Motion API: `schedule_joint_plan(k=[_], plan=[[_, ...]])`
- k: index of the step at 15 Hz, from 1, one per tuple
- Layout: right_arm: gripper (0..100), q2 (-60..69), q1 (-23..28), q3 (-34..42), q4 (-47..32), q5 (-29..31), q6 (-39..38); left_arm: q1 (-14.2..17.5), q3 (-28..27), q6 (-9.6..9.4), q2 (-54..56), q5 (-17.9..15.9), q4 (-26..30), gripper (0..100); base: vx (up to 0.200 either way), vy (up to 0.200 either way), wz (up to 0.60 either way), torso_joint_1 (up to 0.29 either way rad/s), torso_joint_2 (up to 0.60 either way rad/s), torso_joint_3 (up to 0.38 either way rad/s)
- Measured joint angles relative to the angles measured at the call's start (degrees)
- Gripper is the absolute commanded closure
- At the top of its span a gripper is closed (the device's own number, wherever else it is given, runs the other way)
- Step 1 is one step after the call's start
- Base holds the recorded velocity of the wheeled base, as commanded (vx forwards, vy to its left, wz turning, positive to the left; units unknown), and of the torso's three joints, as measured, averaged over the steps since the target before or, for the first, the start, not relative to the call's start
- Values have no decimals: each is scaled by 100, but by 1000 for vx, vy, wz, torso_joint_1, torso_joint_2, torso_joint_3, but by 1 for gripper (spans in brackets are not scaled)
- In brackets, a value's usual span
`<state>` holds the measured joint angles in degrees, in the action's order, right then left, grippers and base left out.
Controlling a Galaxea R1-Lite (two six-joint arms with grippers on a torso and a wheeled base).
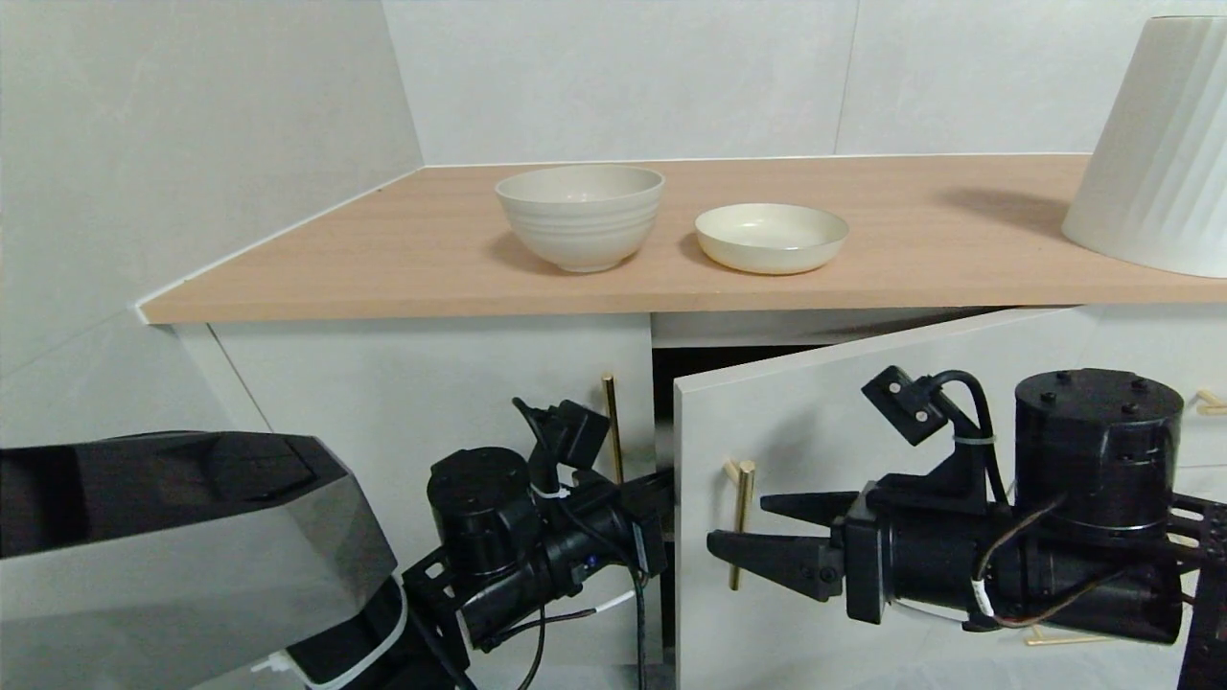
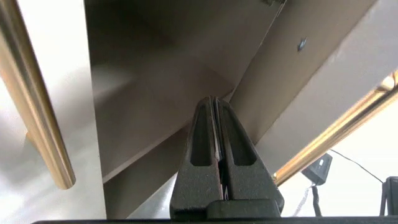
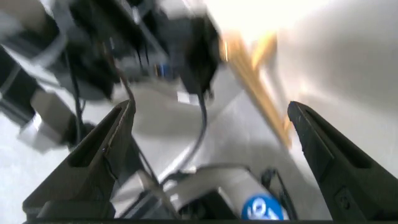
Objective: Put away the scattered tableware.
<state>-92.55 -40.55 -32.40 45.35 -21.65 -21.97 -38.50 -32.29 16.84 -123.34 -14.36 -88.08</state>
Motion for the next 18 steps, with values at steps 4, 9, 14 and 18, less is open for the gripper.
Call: schedule_joint_plan(k=[4, 9, 14, 18], plan=[[0, 358, -13, 766, -5, 127, 141, 0, -260, -9, 383, -107, 1178, 100, 0, 0, 0, 0, 0, 0], [0, 664, -247, 1231, -9, 1125, 199, 0, -519, 10, 788, -542, 1585, 100, 0, 0, 0, 0, 0, 0], [0, 940, -269, 1651, -6, 1085, 196, 0, -736, 27, 667, -547, 1538, 100, 0, 0, 0, 0, 0, 0], [0, 986, -267, 1769, -9, 1065, 207, -96, -800, 319, 555, -545, 1538, 100, -150, 0, 0, 5, 7, 4]])
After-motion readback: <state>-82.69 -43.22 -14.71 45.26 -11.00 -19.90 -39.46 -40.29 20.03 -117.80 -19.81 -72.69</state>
